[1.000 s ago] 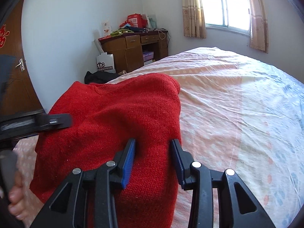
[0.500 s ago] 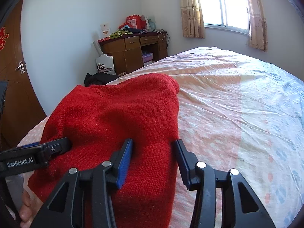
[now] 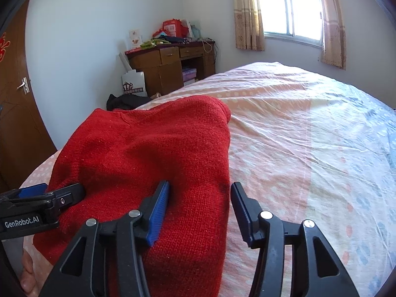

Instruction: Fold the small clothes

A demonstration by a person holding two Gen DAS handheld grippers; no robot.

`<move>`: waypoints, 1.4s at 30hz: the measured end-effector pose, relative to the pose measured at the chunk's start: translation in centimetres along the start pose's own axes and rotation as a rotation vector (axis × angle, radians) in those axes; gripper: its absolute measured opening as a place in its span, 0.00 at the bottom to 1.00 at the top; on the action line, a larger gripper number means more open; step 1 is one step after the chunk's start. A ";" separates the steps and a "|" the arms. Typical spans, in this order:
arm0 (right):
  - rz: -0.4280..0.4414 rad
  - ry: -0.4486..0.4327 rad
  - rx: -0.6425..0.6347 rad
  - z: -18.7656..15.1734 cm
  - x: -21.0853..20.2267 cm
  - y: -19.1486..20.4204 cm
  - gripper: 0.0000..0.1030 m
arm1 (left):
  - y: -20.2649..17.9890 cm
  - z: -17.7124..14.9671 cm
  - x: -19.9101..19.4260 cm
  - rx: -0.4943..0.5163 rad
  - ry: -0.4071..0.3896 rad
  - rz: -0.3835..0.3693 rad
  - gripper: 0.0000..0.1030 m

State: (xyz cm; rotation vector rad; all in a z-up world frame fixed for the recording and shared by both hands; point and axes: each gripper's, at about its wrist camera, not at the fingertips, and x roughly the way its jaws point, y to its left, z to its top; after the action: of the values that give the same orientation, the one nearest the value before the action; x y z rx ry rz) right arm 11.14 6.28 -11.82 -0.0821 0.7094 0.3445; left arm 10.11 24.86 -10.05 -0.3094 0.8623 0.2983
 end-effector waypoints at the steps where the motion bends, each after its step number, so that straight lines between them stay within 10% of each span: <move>1: -0.011 0.001 0.001 0.1 -0.6 0.1 0.53 | 0.1 0.0 -0.2 -0.008 0.008 -0.009 1.00; 6: -0.056 -0.104 -0.085 -1.7 -5.7 2.4 0.53 | 0.2 -1.1 -2.4 0.015 -0.016 -0.001 1.00; 26: -0.010 0.095 0.085 -8.9 -11.9 0.2 0.60 | -0.4 -7.2 -5.4 0.075 0.057 -0.004 1.00; 42: -0.119 -0.129 0.094 -11.7 -26.7 0.8 0.78 | -1.6 -13.8 -17.0 0.211 -0.151 -0.006 1.00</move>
State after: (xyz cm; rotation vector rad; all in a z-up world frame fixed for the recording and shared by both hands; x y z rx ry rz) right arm -15.22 -2.71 -3.30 -0.0125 0.5893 0.2005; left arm -9.25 15.92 -5.06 -0.0915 0.7360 0.2195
